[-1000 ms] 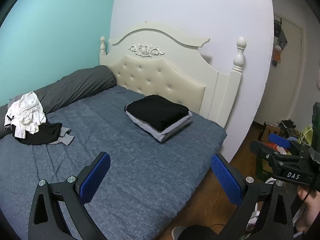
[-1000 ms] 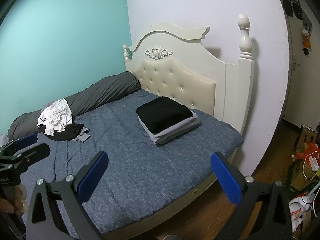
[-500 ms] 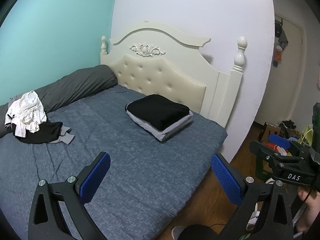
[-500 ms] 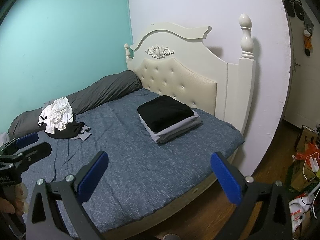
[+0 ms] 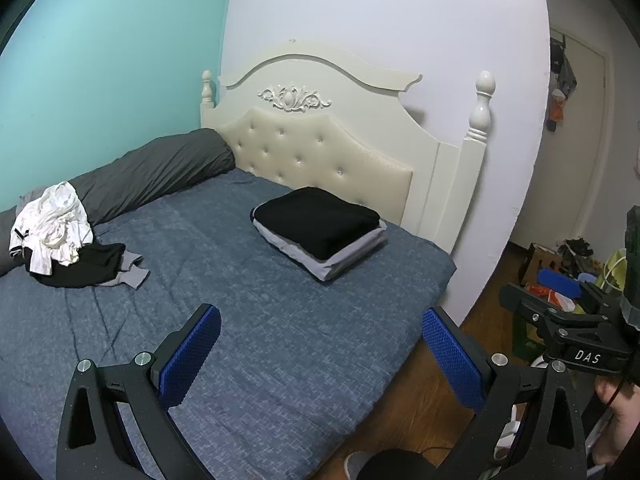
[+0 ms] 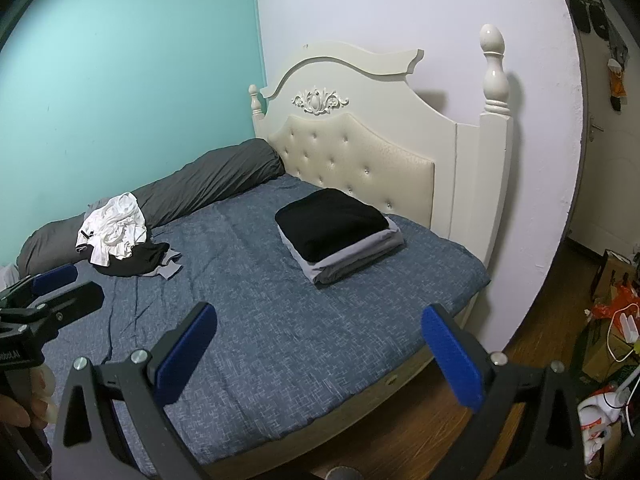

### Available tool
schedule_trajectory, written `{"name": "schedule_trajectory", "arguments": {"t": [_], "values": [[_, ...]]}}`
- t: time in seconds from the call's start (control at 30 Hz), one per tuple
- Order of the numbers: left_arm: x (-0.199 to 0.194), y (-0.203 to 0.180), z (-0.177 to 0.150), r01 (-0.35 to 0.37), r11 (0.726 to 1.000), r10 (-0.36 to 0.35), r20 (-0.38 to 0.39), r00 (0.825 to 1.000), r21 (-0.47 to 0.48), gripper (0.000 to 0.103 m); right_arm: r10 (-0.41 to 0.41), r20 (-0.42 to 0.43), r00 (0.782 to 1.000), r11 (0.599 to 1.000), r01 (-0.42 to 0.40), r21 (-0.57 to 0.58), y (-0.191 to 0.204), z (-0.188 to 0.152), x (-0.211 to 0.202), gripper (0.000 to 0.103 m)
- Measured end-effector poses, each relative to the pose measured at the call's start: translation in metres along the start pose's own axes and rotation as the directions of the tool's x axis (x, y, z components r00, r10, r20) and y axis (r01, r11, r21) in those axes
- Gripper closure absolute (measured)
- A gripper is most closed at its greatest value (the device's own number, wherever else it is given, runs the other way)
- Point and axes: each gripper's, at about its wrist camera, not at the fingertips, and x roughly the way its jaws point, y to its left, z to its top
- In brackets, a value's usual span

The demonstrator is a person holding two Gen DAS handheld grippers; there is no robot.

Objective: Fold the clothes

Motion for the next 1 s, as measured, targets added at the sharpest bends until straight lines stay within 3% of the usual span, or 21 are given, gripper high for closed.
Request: {"name": "schedule_trajectory", "arguments": {"t": [1.0], "values": [[0.0074, 0.0017, -0.0012, -0.015, 1.000, 0.015, -0.008, 1.000, -0.001, 0.000, -0.003, -0.017, 1.000, 1.000, 0.003, 0.010, -0.0018, -0.0037, 0.0056, 0.000]]}}
